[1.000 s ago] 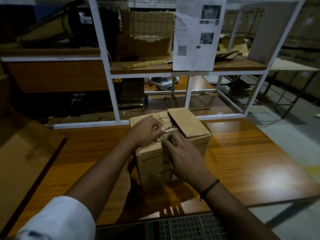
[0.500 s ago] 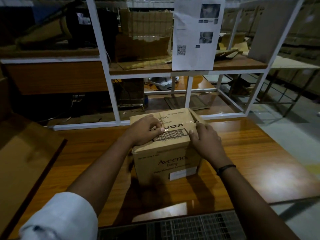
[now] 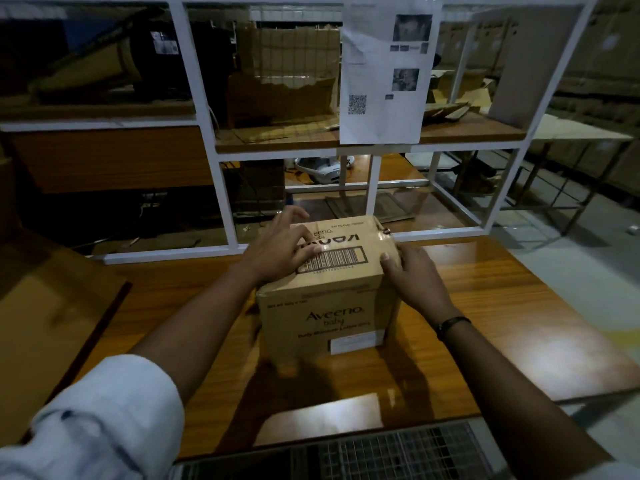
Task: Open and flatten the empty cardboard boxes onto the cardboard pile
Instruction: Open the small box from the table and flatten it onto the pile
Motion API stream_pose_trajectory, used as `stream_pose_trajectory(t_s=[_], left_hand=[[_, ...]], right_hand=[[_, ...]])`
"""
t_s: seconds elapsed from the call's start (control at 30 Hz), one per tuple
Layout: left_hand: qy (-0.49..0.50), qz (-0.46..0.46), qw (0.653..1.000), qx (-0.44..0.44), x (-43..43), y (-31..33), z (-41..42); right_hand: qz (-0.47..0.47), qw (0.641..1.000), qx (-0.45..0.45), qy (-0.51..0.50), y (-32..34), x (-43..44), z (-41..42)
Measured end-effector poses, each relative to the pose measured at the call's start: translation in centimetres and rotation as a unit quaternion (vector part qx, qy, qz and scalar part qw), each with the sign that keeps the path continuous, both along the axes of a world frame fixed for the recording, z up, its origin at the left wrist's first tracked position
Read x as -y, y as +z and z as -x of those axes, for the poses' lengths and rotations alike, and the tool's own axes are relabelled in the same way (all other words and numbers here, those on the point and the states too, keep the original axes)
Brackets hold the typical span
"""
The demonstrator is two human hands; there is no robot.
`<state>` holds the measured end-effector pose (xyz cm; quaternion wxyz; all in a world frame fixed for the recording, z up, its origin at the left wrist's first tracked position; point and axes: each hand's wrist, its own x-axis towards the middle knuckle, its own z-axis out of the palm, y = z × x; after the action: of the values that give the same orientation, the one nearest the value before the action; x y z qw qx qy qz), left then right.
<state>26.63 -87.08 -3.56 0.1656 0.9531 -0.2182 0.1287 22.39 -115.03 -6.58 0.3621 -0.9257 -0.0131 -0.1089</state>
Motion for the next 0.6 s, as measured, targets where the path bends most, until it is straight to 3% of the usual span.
stream_pose_trajectory(t_s=[0.13, 0.23, 0.27, 0.33, 0.4, 0.5, 0.6], left_hand=[[0.014, -0.021, 0.984, 0.177, 0.6, 3.3, 1.8], [-0.006, -0.013, 0.972, 0.235, 1.0, 5.4, 5.5], [0.002, 0.001, 0.980, 0.200, 1.1, 5.5, 6.8], [0.036, 0.018, 0.996, 0.085, 1.3, 4.9, 9.0], [0.038, -0.002, 0.999, 0.019, 1.6, 3.1, 10.0], [0.047, -0.028, 0.998, 0.003, 1.9, 0.1, 10.1], [0.078, -0.050, 0.995, 0.029, 2.2, -2.2, 10.1]], right_hand=[[-0.170, 0.983, 0.071, -0.020, 3.4, 0.6, 0.1], [-0.326, 0.945, 0.031, 0.004, 6.1, 1.7, 0.9], [-0.311, 0.950, 0.005, 0.027, 6.7, 1.9, 1.2], [-0.167, 0.983, -0.039, 0.067, 7.1, 1.7, 1.5], [-0.032, 0.991, -0.076, 0.101, 6.9, 0.2, 2.0], [0.096, 0.979, -0.101, 0.145, 5.4, -3.3, 2.8], [0.196, 0.972, -0.016, 0.131, 3.1, -5.7, 2.9]])
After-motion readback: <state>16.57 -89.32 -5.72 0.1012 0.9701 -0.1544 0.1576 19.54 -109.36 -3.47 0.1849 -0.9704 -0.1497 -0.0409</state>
